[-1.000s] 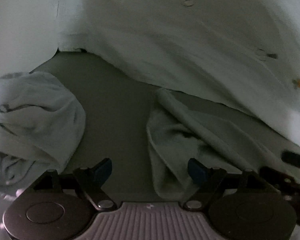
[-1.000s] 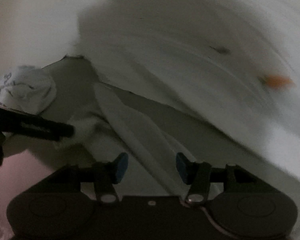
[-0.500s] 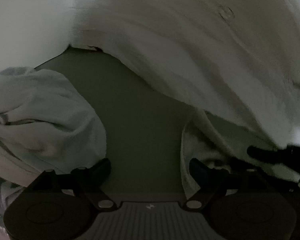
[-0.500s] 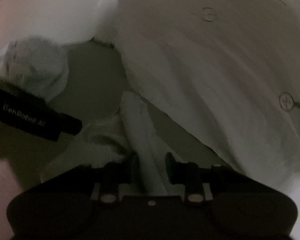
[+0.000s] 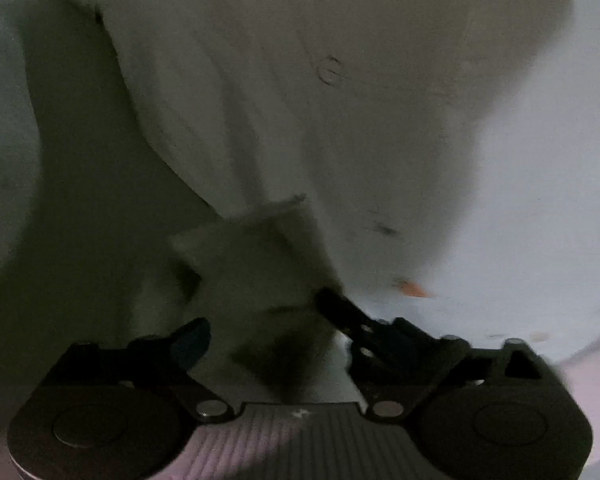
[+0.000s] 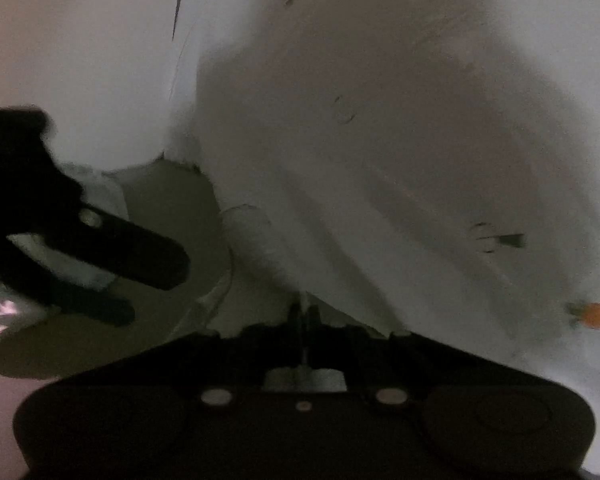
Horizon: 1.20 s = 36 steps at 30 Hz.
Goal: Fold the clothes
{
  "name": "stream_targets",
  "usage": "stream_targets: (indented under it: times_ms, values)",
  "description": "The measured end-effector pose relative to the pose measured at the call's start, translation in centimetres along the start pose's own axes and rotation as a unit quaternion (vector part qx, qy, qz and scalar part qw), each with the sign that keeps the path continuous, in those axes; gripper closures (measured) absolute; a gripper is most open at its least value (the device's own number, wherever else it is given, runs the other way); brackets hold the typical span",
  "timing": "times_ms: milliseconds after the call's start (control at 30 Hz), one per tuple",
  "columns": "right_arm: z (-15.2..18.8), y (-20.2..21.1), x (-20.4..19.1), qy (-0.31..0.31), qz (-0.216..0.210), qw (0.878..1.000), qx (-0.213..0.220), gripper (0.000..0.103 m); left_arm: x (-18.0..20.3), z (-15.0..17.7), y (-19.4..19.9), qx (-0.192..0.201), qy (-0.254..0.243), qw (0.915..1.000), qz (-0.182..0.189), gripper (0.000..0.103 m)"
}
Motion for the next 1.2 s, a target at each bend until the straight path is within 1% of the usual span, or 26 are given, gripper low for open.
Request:
stream_targets:
  times_ms: [33, 100, 167, 267, 300, 367, 467, 533, 567, 633, 700, 767, 800, 833, 867, 900, 933, 967, 1000, 1067, 1100, 1133, 1167, 1200]
  values:
    - [0.3, 1.1, 0.1, 0.002, -0.003, 1.000, 0.004, 0.101, -0.3, 0.6, -0.1, -0.003, 0.023, 0.9993, 0.027, 0.004]
    - [1.1, 2.7, 0.1, 0.017, -0.009, 1.000, 0.006, 0.101, -1.7, 1.6, -0.7, 0.000, 0.085, 0.9949, 0.055, 0.004]
    - [2.4, 4.3, -0.5, 0.044, -0.005, 0.999, 0.000, 0.101, -3.3, 2.0, -1.3, 0.008, 0.144, 0.9861, 0.082, 0.003]
    - [4.3, 6.4, -1.2, 0.060, -0.023, 0.998, -0.007, 0.101, -5.2, 2.2, -2.3, 0.008, 0.205, 0.9711, 0.122, 0.001]
    - [4.7, 7.1, -1.3, 0.059, -0.031, 0.998, -0.009, 0.101, -5.7, 2.2, -2.7, 0.001, 0.221, 0.9670, 0.127, 0.000]
    - [5.6, 8.2, -1.6, 0.055, -0.043, 0.997, -0.013, 0.101, -6.5, 2.3, -3.7, -0.020, 0.248, 0.9611, 0.120, 0.000]
    - [6.4, 9.2, -1.9, 0.050, -0.046, 0.998, -0.014, 0.101, -6.4, 2.9, -4.9, -0.072, 0.251, 0.9610, 0.091, 0.000]
    - [6.8, 10.1, -2.1, 0.040, -0.044, 0.998, -0.013, 0.101, -5.8, 3.7, -5.3, -0.097, 0.243, 0.9606, 0.093, 0.000]
    - [6.9, 10.4, -2.2, 0.034, -0.043, 0.998, -0.012, 0.101, -5.5, 4.1, -5.4, -0.103, 0.243, 0.9594, 0.099, 0.000]
    - [6.8, 10.7, -2.2, 0.026, -0.043, 0.999, -0.012, 0.101, -5.7, 4.8, -5.5, -0.102, 0.258, 0.9550, 0.105, 0.000]
    - [7.1, 11.1, -2.3, 0.029, -0.050, 0.998, -0.010, 0.101, -6.3, 4.9, -5.6, -0.095, 0.281, 0.9506, 0.091, 0.000]
    - [7.1, 11.4, -2.5, 0.033, -0.060, 0.998, -0.007, 0.101, -6.7, 4.6, -5.8, -0.094, 0.291, 0.9486, 0.081, 0.001]
    - [7.0, 11.4, -2.5, 0.036, -0.065, 0.997, -0.005, 0.101, -6.5, 4.3, -5.8, -0.095, 0.291, 0.9488, 0.079, 0.006]
    - [6.9, 11.6, -2.5, 0.037, -0.070, 0.997, -0.004, 0.101, -5.9, 3.9, -5.7, -0.086, 0.280, 0.9542, 0.063, 0.016]
    - [6.8, 11.9, -2.5, 0.037, -0.072, 0.997, -0.002, 0.101, -5.1, 3.5, -5.5, -0.071, 0.265, 0.9611, 0.036, 0.046]
    - [6.8, 12.2, -2.4, 0.036, -0.074, 0.997, 0.001, 0.101, -4.1, 3.0, -5.6, -0.066, 0.247, 0.9667, 0.011, 0.060]
    - [6.9, 12.6, -2.4, 0.035, -0.076, 0.996, 0.004, 0.101, -3.0, 2.4, -5.8, -0.068, 0.228, 0.9713, -0.012, 0.069]
    - [6.8, 12.9, -2.3, 0.033, -0.075, 0.997, 0.007, 0.102, -1.9, 1.8, -6.1, -0.068, 0.209, 0.9752, -0.023, 0.089]
    - [6.7, 13.3, -2.1, 0.029, -0.073, 0.997, 0.010, 0.102, -0.7, 0.9, -6.5, -0.066, 0.189, 0.9794, -0.026, 0.094]
    - [6.4, 14.1, -1.7, 0.022, -0.064, 0.997, 0.019, 0.102, 2.3, -1.4, -7.1, -0.061, 0.141, 0.9880, -0.019, 0.097]
    - [6.1, 14.5, -1.5, 0.019, -0.059, 0.998, 0.026, 0.102, 4.2, -2.5, -7.2, -0.057, 0.114, 0.9918, -0.010, 0.097]
    - [5.7, 14.9, -1.3, 0.018, -0.053, 0.998, 0.035, 0.102, 6.4, -3.5, -6.9, -0.052, 0.078, 0.9956, 0.005, 0.097]
    - [5.3, 15.5, -1.1, 0.019, -0.047, 0.998, 0.047, 0.102, 9.0, -4.3, -6.3, -0.044, 0.031, 0.9984, 0.019, 0.097]
    - [4.9, 16.0, -1.0, 0.020, -0.045, 0.997, 0.059, 0.102, 11.5, -4.7, -5.3, -0.033, -0.019, 0.9987, 0.033, 0.097]
Point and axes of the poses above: each gripper's, at about its wrist camera, not at the fingertips, and y roughly against the way its jaws point, x to its right, z to its underside, the point moved 2 cm from there along -y, roughly the way its jaws point, and after that the axes turned 6 degrees about -x, right-handed, at the moved point
